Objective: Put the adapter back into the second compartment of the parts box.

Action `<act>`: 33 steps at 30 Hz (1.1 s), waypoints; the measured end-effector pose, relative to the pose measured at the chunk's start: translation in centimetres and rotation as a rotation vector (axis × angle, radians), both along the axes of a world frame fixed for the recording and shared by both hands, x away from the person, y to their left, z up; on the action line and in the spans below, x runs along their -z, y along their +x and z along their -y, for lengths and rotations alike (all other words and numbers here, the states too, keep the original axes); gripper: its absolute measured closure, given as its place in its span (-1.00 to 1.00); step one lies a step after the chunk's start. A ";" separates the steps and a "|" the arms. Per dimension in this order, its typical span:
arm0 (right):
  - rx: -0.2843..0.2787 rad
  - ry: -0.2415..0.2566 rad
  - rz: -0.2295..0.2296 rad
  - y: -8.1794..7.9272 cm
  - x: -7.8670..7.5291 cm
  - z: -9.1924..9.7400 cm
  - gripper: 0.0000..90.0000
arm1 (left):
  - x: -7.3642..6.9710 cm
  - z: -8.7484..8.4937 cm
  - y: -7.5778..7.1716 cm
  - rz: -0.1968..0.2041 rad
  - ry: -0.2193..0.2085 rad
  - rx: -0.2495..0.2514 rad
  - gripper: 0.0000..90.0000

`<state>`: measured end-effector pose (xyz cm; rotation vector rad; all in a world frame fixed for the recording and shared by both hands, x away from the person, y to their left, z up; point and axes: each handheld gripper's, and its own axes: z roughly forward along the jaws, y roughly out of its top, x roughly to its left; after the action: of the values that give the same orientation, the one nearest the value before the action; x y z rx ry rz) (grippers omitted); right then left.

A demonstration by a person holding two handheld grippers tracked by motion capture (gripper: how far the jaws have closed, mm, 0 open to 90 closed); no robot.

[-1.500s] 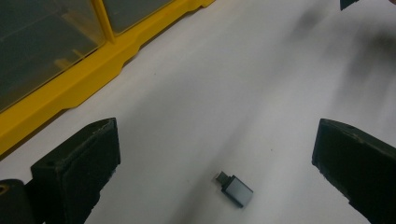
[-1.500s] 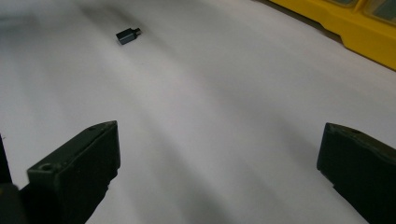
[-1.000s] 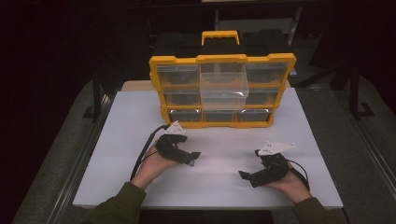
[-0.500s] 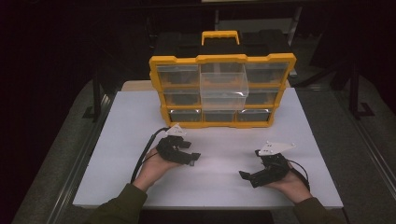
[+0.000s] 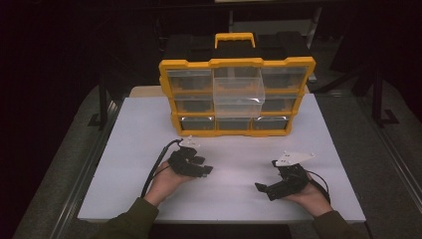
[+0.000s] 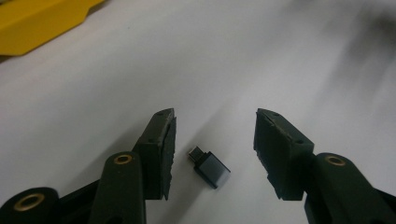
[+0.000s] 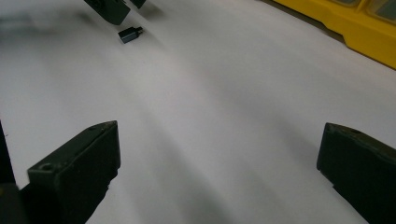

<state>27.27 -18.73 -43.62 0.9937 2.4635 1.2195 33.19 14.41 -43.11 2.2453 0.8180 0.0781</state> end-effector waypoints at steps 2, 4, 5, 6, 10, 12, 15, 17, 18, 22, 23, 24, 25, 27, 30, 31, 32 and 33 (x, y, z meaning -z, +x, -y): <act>-0.001 0.000 -0.001 0.0 0.0 0.0 -1.00 | 0.2 0.1 -0.1 -0.006 0.000 -0.003 0.13; -0.002 0.000 0.000 0.0 0.0 0.0 -1.00 | 0.5 0.2 -0.1 -0.009 0.006 -0.012 0.16; -0.002 0.000 0.000 0.0 0.0 0.0 -1.00 | 0.5 0.2 -0.1 -0.009 0.006 -0.012 0.17; -0.003 -0.001 0.001 0.0 0.0 0.0 -1.00 | 0.6 0.2 -0.1 -0.009 0.014 -0.011 0.17; -0.003 -0.002 0.001 -0.1 0.0 0.0 -1.00 | 0.9 0.2 -0.1 -0.013 0.034 -0.015 0.23; -0.003 -0.001 0.001 -0.1 0.0 0.0 -1.00 | 1.0 0.2 -0.1 -0.017 0.035 -0.018 0.28; -0.003 -0.001 0.001 -0.1 0.0 0.0 -1.00 | 1.1 0.1 -0.1 -0.021 0.039 -0.021 0.31; -0.003 -0.001 0.000 -0.1 0.0 0.0 -1.00 | 1.2 0.1 -0.1 -0.024 0.039 -0.022 0.33; -0.003 -0.001 0.000 -0.1 0.0 0.0 -1.00 | 1.2 0.1 -0.1 -0.026 0.039 -0.022 0.34; -0.002 -0.001 0.001 -0.1 0.0 0.0 -1.00 | 1.4 0.0 -0.1 -0.035 0.038 -0.022 0.39; -0.002 0.000 0.000 -0.1 -0.1 0.1 -1.00 | 1.4 0.0 -0.1 -0.038 0.038 -0.019 0.40; -0.001 0.001 0.000 -0.1 -0.1 0.1 -1.00 | 1.4 0.0 -0.1 -0.039 0.038 -0.018 0.42; -0.001 0.002 -0.001 -0.1 -0.1 0.1 -1.00 | 1.4 0.0 -0.1 -0.039 0.038 -0.018 0.42; -0.001 0.002 -0.001 -0.1 -0.1 0.1 -1.00 | 1.4 0.0 -0.1 -0.040 0.039 -0.014 0.45; -0.001 0.001 0.000 -0.1 -0.1 0.1 -1.00 | 1.4 0.1 -0.2 -0.034 0.051 -0.009 0.47; -0.001 0.001 0.001 -0.1 -0.1 0.1 -1.00 | 1.4 0.1 -0.2 -0.031 0.054 -0.007 0.49; -0.001 0.001 0.001 -0.1 -0.1 0.1 -1.00 | 1.4 0.1 -0.2 -0.031 0.055 -0.007 0.49; -0.001 0.000 0.001 -0.1 -0.1 0.1 -1.00 | 1.4 0.0 -0.2 -0.030 0.056 -0.007 0.50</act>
<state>27.17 -18.86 -43.56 0.9916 2.4639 1.2206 33.00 14.36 -44.52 2.3018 0.8489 0.0718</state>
